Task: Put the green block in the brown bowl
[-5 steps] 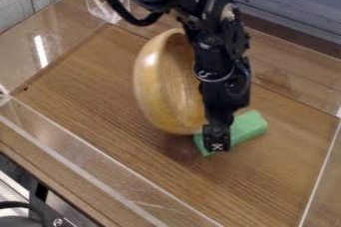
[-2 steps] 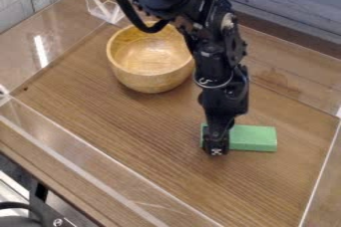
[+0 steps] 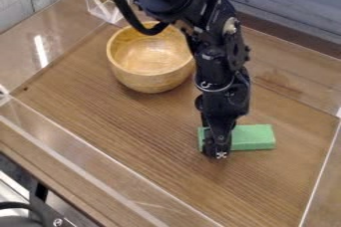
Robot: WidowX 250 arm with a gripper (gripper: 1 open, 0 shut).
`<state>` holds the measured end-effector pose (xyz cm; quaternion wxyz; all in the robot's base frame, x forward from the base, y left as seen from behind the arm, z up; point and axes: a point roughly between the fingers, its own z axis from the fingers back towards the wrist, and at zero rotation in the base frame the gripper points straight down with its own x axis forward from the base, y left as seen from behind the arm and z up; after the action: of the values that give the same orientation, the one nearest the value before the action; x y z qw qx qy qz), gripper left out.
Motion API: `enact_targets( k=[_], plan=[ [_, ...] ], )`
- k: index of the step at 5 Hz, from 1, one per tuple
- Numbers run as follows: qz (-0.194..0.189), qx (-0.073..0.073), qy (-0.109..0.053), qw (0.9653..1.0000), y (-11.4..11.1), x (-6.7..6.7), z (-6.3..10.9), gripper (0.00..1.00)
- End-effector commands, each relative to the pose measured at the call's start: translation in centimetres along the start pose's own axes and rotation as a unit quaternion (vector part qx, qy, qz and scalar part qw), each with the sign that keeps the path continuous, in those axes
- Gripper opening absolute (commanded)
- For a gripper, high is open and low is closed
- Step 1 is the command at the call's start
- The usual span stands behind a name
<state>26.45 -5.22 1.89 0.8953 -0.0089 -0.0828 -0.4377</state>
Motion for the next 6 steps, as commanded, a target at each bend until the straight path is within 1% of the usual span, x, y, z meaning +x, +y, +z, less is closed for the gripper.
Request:
enact_targets(
  k=[1,3,4,5,6],
  plan=[
    [0.034,0.028,-0.02,0.9988,0.9,1.3,2.1,0.0],
    [0.078,0.035,-0.016,0.9962,1.0,0.5,3.6,0.0],
    [0.101,0.046,-0.016,0.9937,1.3,0.6,4.0,0.0],
    [0.126,0.056,-0.016,0.9903,1.2,0.4,5.6,0.0],
    [0.158,0.076,-0.016,0.9844,1.5,0.0,8.2,0.0]
  ],
)
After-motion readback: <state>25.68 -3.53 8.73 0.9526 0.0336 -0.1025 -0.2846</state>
